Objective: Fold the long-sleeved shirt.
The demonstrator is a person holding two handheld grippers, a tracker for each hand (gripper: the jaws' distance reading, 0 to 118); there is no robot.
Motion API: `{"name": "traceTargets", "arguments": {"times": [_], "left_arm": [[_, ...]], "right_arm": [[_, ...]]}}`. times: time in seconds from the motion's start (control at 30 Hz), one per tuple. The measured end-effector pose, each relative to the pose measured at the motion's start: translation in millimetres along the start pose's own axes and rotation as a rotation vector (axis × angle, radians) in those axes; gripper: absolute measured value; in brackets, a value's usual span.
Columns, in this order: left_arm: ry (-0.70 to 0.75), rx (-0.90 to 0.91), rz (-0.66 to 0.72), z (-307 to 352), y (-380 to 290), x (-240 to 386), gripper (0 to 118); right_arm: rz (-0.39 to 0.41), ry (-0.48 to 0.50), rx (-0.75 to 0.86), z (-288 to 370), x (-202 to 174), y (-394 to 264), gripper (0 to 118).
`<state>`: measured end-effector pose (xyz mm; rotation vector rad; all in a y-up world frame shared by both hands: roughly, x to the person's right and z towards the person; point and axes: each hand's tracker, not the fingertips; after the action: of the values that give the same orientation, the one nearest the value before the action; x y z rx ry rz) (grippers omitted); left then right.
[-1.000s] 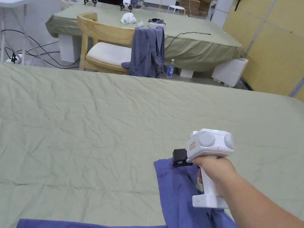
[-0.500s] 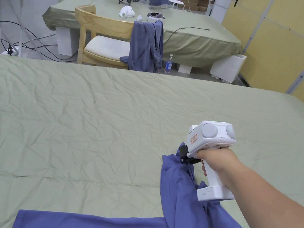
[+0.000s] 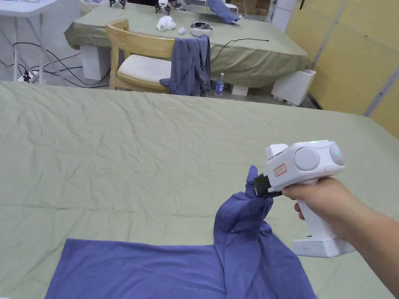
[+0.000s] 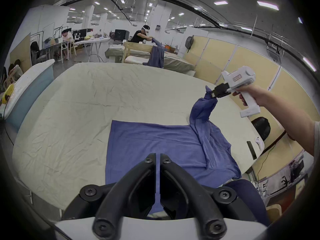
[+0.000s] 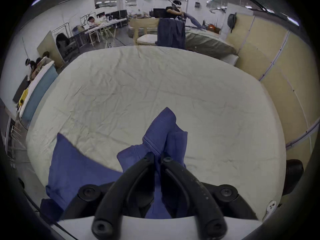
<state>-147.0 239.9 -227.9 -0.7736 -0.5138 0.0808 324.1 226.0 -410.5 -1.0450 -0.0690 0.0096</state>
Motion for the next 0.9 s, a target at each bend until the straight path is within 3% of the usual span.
{"name": "traceTargets", "arguments": {"times": [0.3, 0.47, 0.7, 0.83, 0.9], "left_arm": [[-0.006, 0.009, 0.027, 30, -16, 4, 4], [0.014, 0.01, 0.031, 38, -19, 3, 4], [0.03, -0.003, 0.048, 45, -24, -3, 4], [0.043, -0.015, 0.052, 42, -25, -2, 4], [0.046, -0.02, 0.052, 40, -25, -2, 4]], "right_arm": [[-0.052, 0.016, -0.069, 46, -10, -107, 10], [0.052, 0.013, -0.155, 37, -29, -168, 10], [0.089, 0.033, -0.297, 18, -48, -232, 10], [0.203, 0.017, -0.404, 0, -61, -254, 10], [0.186, 0.003, -0.391, -5, -62, -257, 10]]}}
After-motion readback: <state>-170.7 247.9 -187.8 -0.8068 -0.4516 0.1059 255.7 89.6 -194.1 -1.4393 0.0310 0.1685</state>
